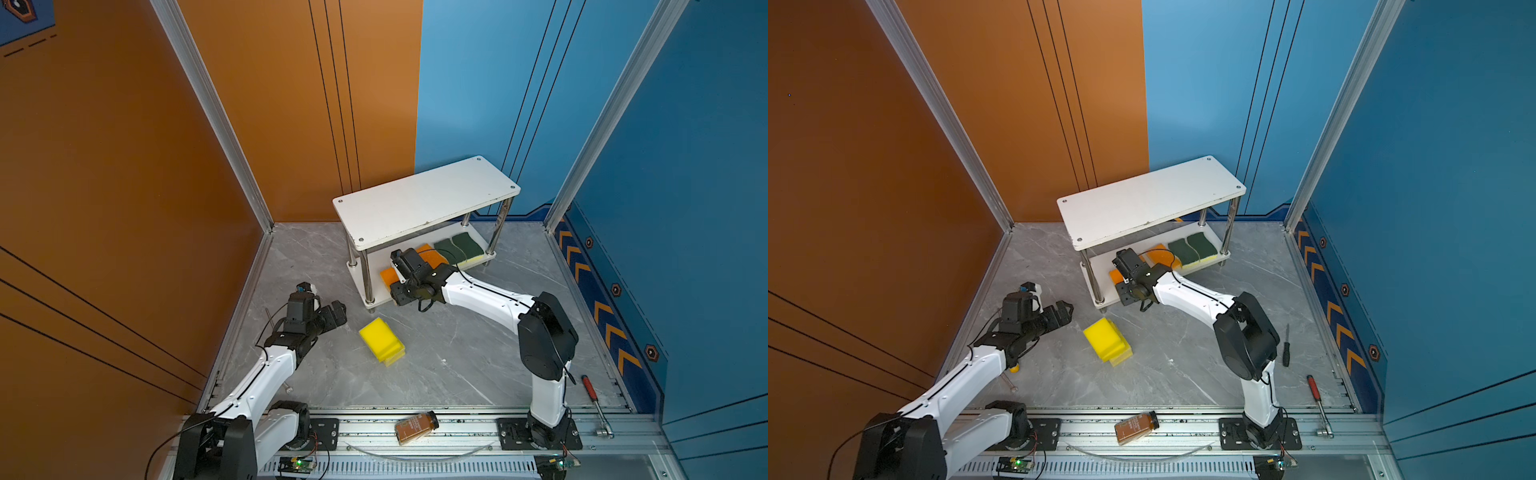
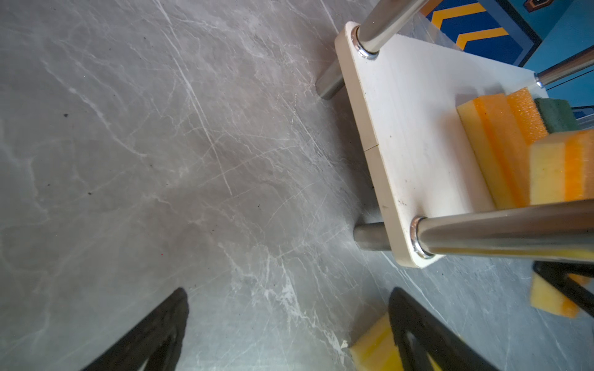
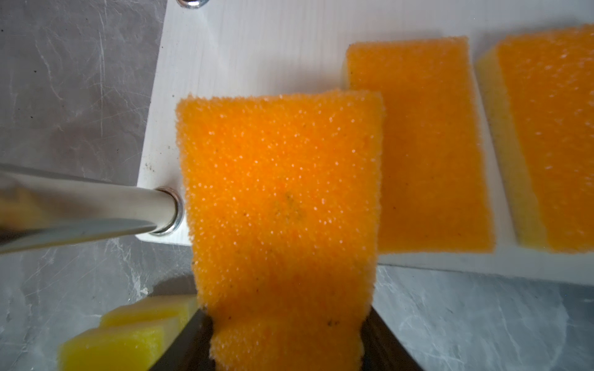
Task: Arrange cleaning sponges on a shelf
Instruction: Place the cleaning sponge at the shelf.
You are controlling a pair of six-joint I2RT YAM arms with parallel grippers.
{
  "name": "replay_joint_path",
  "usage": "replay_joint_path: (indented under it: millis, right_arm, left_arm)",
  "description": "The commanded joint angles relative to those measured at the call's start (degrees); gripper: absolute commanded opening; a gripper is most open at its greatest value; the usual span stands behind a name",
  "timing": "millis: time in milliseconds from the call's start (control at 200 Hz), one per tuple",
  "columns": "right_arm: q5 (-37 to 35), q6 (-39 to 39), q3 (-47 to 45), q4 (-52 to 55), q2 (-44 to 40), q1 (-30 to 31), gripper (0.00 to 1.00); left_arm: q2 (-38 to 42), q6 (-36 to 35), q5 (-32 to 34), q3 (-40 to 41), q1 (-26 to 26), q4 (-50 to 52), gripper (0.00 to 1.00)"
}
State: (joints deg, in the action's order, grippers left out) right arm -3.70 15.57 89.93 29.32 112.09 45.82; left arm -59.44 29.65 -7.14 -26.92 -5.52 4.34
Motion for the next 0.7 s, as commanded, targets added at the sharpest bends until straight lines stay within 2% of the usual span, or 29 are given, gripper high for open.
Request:
replay_joint_path:
  millis: [0,696]
  right_arm:
    - [-2.8,1.6,2.8,-0.4,1.7,0.8,0.56]
    - [-3.8,1.7,5.4,-5.8,5.9,0.9,0.57]
  left_arm:
    - [1.4,0.4,-1.2,1.7,0.7,1.1,0.98]
    - [1.6,0.5,-1.8,2.8,0.9,0.5,0.98]
